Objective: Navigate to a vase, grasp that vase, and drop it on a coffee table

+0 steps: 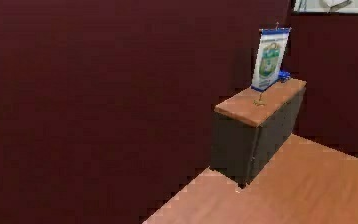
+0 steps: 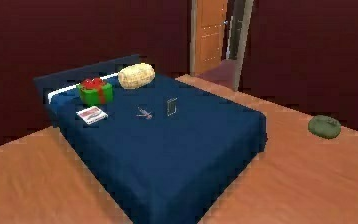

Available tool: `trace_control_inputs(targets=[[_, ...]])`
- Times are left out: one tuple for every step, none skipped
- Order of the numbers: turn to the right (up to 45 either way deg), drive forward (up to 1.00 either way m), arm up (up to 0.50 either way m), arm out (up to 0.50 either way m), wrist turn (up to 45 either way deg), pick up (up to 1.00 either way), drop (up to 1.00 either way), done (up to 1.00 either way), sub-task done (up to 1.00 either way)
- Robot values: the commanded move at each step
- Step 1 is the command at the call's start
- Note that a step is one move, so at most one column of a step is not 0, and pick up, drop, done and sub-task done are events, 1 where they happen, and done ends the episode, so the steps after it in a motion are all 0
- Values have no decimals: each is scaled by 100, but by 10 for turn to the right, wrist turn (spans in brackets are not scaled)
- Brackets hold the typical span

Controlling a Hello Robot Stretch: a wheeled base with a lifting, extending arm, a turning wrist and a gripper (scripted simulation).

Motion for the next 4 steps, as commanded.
trace_control_inputs(targets=[[360,0,0,0,0,0,0,0,0],[30,0,0,0,0,0,0,0,0],[0,40,0,0,0,0,0,0,0],[30,0,0,0,0,0,0,0,0]])
